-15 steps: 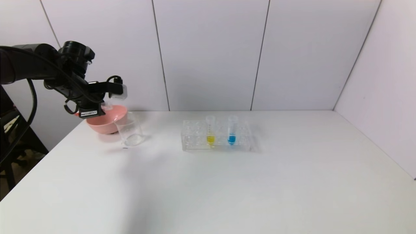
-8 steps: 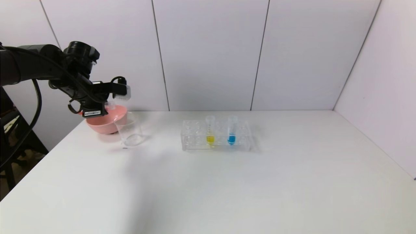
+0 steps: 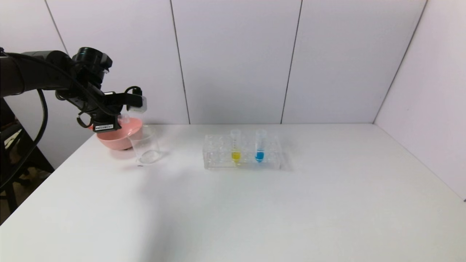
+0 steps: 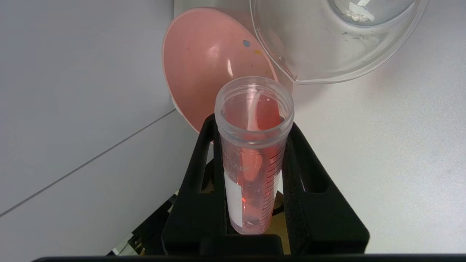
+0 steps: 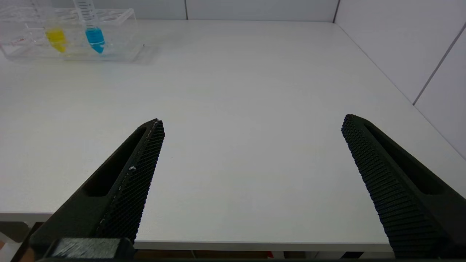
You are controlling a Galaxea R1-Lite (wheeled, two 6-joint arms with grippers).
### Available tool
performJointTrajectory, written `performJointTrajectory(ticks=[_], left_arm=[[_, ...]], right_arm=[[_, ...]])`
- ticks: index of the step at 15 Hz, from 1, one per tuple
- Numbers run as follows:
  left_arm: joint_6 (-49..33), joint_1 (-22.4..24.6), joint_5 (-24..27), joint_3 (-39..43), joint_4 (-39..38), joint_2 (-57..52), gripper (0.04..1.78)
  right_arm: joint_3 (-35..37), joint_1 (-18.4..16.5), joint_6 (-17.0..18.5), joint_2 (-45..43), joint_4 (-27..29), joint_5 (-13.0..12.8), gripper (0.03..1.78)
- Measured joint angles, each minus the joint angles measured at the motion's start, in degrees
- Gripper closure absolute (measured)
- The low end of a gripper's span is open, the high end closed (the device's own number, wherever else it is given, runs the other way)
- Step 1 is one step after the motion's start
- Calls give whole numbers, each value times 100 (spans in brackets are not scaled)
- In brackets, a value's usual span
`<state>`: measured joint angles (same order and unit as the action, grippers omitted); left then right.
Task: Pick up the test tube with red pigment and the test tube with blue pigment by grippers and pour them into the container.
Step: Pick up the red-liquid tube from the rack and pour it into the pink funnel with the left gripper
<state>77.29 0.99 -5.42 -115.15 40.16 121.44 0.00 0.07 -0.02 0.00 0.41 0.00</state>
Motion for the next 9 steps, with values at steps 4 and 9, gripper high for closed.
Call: performJointTrajectory(ticks=[4, 9], left_arm=[[-15, -15, 11, -1, 2, 6, 136], [-63, -30, 20, -6, 74, 5, 136]], right_arm=[[0, -2, 0, 0, 0, 0, 4], [0, 0, -2, 0, 0, 0, 4]])
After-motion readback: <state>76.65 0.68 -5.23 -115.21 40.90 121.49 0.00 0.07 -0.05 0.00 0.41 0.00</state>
